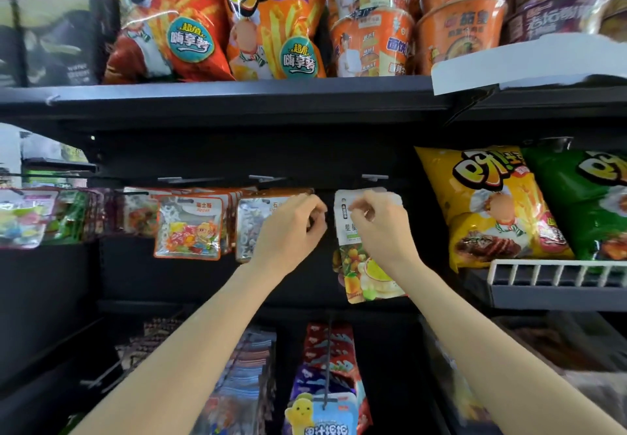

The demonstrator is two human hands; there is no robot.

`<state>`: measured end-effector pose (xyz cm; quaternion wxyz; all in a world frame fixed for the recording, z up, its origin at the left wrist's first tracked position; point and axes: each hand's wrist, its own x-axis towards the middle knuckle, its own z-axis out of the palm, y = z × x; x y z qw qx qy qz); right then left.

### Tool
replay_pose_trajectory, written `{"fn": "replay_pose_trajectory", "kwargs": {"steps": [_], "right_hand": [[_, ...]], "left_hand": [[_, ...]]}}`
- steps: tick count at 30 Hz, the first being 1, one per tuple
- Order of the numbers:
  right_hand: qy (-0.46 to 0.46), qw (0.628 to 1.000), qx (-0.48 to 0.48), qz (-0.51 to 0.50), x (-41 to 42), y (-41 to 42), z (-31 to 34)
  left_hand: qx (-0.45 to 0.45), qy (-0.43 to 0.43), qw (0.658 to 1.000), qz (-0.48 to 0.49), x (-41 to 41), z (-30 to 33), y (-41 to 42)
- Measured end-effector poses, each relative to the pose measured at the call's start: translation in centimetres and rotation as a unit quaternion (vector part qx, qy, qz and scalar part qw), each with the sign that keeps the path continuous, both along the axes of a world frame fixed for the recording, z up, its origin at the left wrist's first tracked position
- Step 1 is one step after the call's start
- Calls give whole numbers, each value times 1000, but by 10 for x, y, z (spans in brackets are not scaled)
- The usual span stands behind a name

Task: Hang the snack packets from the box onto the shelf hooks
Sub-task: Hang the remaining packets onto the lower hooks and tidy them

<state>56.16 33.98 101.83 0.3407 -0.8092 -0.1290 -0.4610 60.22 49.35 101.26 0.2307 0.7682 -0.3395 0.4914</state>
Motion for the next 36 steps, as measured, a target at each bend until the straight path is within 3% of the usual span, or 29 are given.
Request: {"fn": "replay_pose_trajectory", "kwargs": {"steps": [8,13,18,32,36], "right_hand": [[126,990,-14,54,11,60,-21],[196,975,72,79,35,83,-31],[201,968,130,80,50,91,-28],[206,962,168,68,90,93,-28],[168,971,148,79,90,89,-18]], "left_hand": [[-125,105,982,96,14,-33,79],[-117,277,953,35,30,-32,91],[-140,352,925,-15,50,-25,95],[-114,409,904,-56,80,-16,89],[-131,386,911,-69,80,-10,88]]}}
